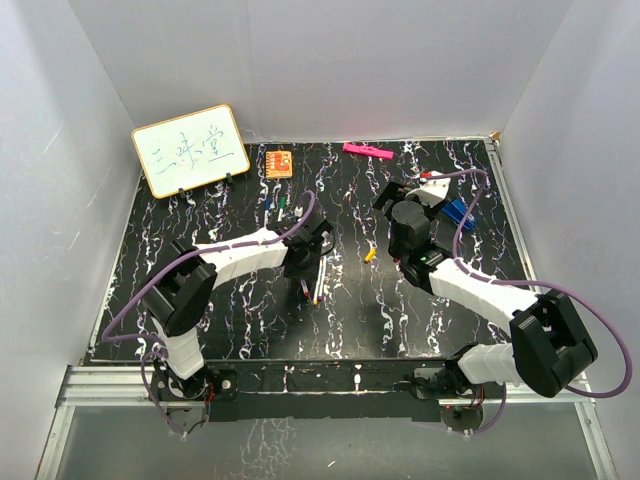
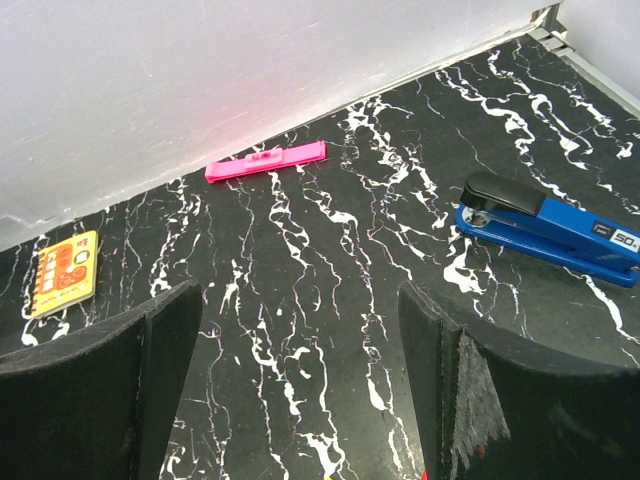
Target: Insert the pens into the pen caps
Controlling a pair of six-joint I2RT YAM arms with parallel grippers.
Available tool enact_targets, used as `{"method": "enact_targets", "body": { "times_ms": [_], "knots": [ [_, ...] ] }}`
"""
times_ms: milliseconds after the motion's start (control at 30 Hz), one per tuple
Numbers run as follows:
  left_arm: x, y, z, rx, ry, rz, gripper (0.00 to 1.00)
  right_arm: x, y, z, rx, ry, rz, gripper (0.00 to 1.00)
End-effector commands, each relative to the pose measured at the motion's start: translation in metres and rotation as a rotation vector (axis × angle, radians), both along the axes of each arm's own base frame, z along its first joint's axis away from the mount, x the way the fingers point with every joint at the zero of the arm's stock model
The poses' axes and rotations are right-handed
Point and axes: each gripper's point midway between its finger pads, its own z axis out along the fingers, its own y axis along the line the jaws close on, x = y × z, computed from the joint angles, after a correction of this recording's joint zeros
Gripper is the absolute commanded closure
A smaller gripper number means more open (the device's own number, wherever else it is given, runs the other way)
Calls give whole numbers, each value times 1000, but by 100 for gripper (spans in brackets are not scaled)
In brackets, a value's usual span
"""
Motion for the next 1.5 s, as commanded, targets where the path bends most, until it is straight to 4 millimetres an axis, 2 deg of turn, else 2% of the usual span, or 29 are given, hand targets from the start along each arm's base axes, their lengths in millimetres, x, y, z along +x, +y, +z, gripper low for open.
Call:
{"method": "enact_targets", "body": {
  "times_ms": [0,200,500,700,833,967,1133,1300,1467],
  "knots": [
    [3,2,10,18,-19,40,63,0,2,13,49,-42,29,23],
    [4,7,9,41,-35,55,62,3,10,7,59,-30,64,23],
    [0,5,-13,56,13,45,62,4,14,8,60,-29,91,24],
    [-4,15,-28,121,43,43,62,5,17,7,60,-26,103,25],
    [-17,32,-41,205,99,28,68,5,15,8,68,-29,93,25],
    [-41,46,-52,227,179,5,73,4,12,11,69,-34,78,24],
    [-66,65,-53,257,247,-21,73,3,10,10,68,-31,72,24],
    [-72,74,-49,281,261,-39,72,6,12,8,71,-19,71,24],
    [-69,75,-58,296,268,-44,69,6,13,7,70,-12,74,24]
  ]
}}
